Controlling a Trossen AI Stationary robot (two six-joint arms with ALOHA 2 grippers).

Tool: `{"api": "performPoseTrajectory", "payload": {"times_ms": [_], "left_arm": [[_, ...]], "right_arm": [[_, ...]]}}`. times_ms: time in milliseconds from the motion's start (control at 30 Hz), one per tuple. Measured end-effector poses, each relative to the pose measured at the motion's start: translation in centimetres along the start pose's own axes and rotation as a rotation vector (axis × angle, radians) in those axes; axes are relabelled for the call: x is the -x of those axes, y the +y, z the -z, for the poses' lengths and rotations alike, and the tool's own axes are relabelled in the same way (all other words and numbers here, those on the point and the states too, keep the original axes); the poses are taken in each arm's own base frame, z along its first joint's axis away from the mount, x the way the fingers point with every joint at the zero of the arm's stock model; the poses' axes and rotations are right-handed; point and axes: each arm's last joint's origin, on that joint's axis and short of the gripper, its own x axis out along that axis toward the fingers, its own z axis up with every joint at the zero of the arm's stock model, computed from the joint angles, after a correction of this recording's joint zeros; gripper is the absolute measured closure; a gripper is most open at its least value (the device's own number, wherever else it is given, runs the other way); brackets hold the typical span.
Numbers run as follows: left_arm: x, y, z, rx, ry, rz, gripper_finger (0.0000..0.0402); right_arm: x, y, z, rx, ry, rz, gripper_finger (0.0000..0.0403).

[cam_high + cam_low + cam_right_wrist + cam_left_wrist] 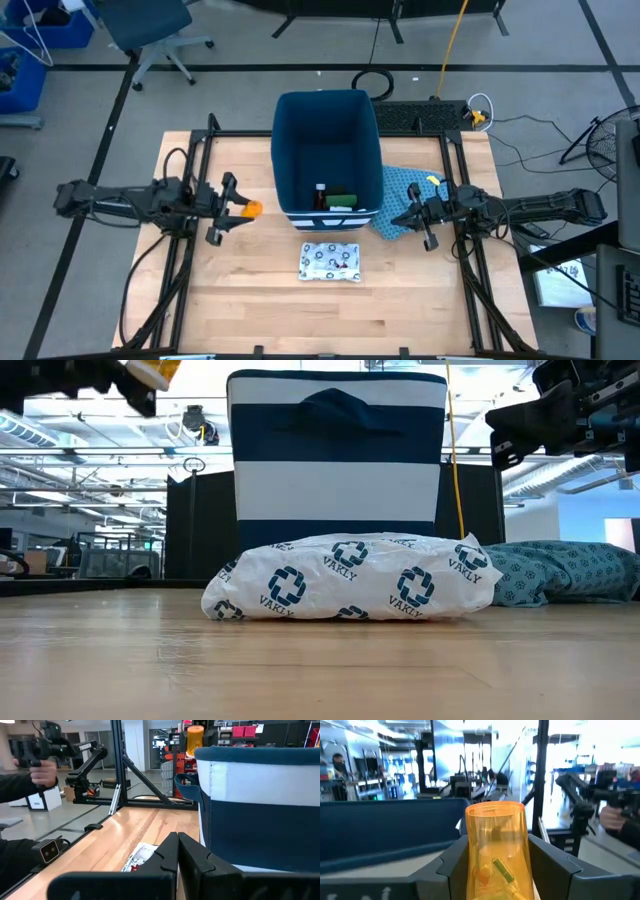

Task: Pick & place medical supplies in basket/bin
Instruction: Put the orange medicine bottle into the blue bin

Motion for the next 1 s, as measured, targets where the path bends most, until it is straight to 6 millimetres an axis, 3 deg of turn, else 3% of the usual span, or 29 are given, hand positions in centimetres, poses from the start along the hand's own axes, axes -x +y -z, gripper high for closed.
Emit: {"api": "performPoseTrajectory", "payload": {"times_ms": [233,467,600,767,1000], "left_arm": [[0.8,0.0,2.8,0.026,-0.043,-0.016,0.0222],[0.8,0.4,1.9,0.122,-0.155,-0.142,0.0222],[0.2,0.7,-0.8,0.143,-0.177,-0.209,0.0222],[-1.8,1.3,-6.3,0.102,-0.106,-0.275,0.0222],[-8.4,4.0,-13.7,0.022,0.168,-0.374,0.0222]], "right_arm": [[0.0,0.0,0.0,0.017,0.000,0.000,0.0403],[0.0,0.0,0.0,0.048,0.000,0.001,0.0403],[0.0,0.0,0.0,0.049,0.000,0.002,0.0403],[0.0,0.0,0.0,0.049,0.000,0.001,0.0403],[0.0,0.0,-0.1,0.058,-0.015,0.001,0.0403]]}}
